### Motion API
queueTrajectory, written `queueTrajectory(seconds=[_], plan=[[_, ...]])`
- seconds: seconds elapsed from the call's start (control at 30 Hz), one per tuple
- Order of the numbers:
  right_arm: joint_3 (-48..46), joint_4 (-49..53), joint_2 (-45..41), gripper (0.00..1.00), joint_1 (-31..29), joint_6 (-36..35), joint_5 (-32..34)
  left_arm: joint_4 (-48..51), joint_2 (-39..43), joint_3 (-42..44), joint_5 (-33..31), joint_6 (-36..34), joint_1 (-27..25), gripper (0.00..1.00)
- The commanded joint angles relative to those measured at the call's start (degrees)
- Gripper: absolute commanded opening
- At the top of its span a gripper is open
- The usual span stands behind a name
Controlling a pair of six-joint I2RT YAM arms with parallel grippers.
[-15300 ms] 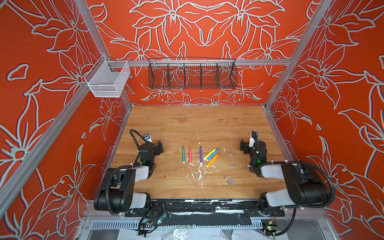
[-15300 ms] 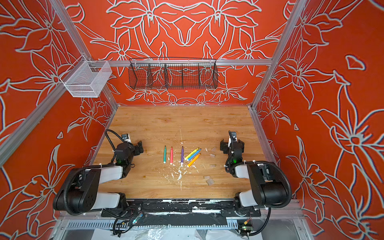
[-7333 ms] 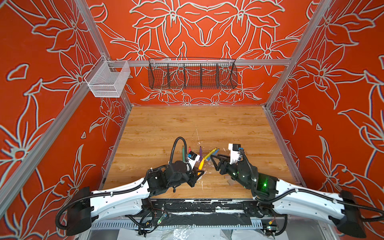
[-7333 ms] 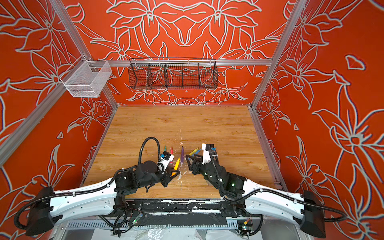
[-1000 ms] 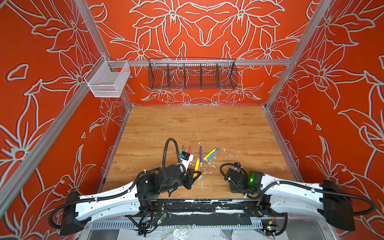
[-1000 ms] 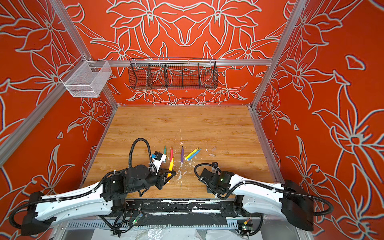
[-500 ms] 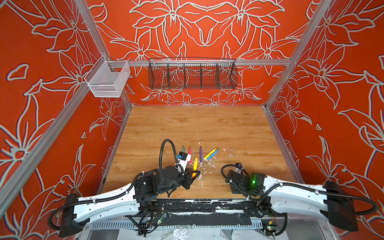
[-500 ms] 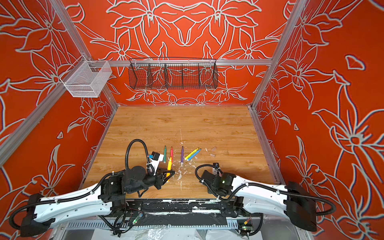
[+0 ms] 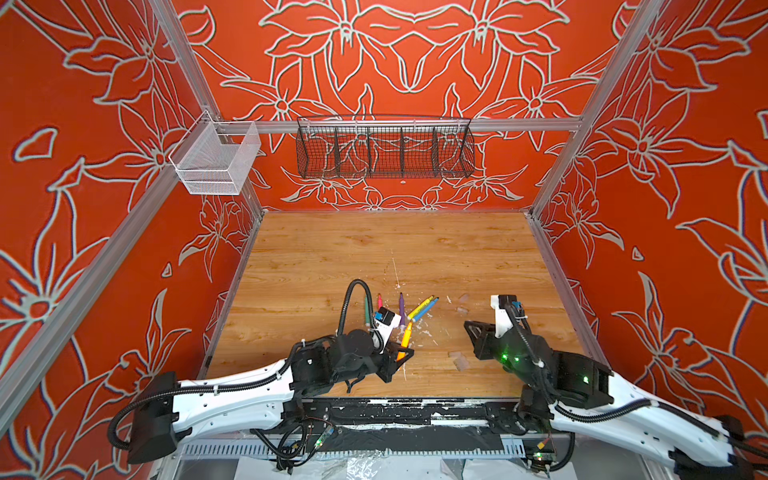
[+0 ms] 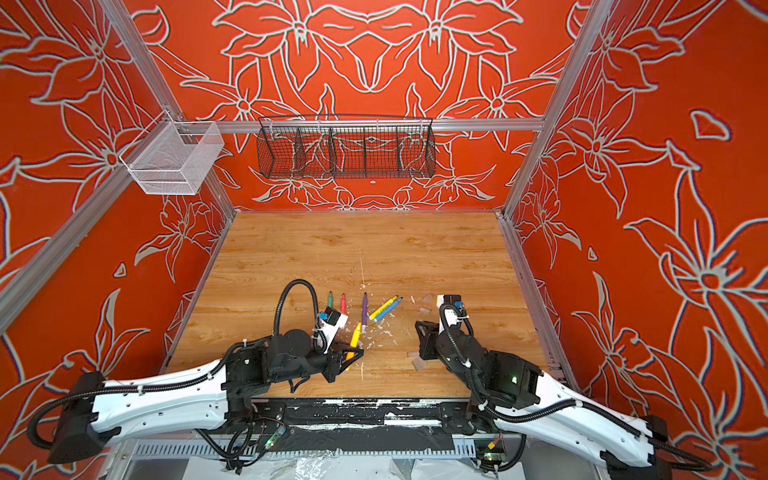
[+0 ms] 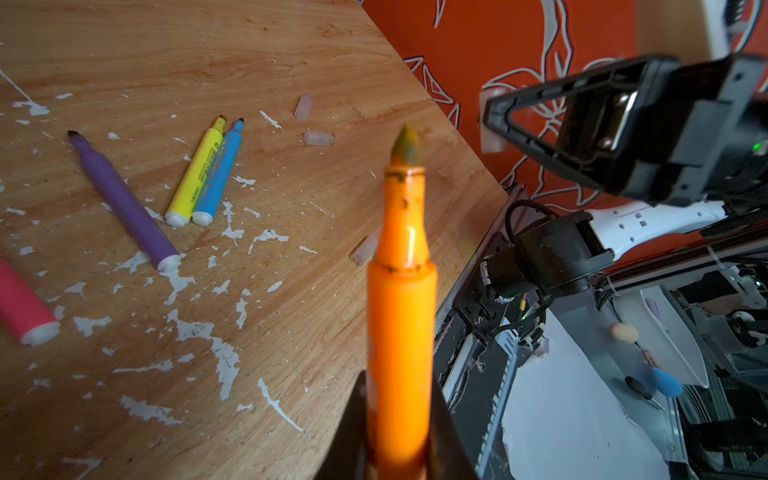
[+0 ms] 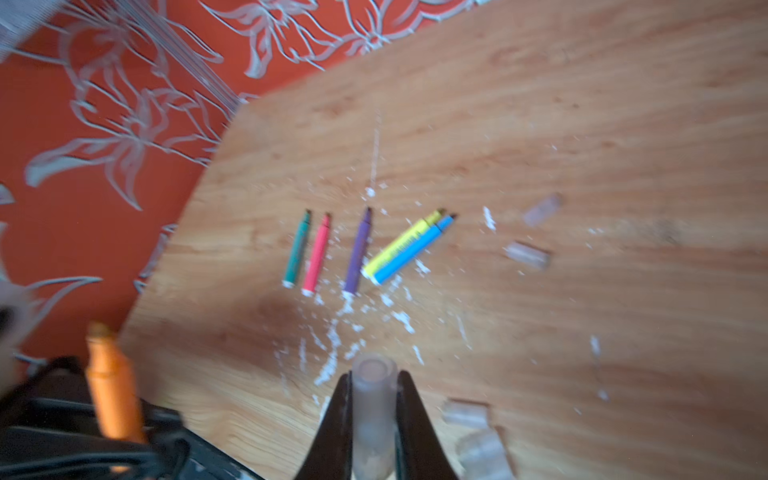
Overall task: Insert the pens into the pen caps
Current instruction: 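Bring the held cap over the orange marker tip in the left gripper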
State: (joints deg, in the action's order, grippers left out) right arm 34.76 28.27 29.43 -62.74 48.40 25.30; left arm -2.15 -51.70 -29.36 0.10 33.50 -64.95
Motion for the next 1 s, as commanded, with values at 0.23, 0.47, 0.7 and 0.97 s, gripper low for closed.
queueTrajectory(seconds=[0.23, 0.47, 0.7, 0.97], plan=[[-5.14, -39.43, 8.54, 0.08, -0.45, -4.17, -8.34, -7.32, -7.25, -4.19, 3.88, -1.48, -0.27, 0.00], [-7.66, -47.35, 12.32, 0.07, -0.45, -3.17, -6.59, -7.50, -7.62, -4.28, 4.02, -1.26, -0.27, 0.00], [-9.71, -50.59, 13.30, 0.06, -0.45, -0.95, -7.68, -7.02, -6.78, -3.65, 1.83, -0.39, -0.28, 0.00], [-11.90, -53.15, 14.36, 0.06, -0.63, 1.53, -10.13, -6.11, -5.34, -2.58, -0.99, 0.60, -0.27, 0.00]])
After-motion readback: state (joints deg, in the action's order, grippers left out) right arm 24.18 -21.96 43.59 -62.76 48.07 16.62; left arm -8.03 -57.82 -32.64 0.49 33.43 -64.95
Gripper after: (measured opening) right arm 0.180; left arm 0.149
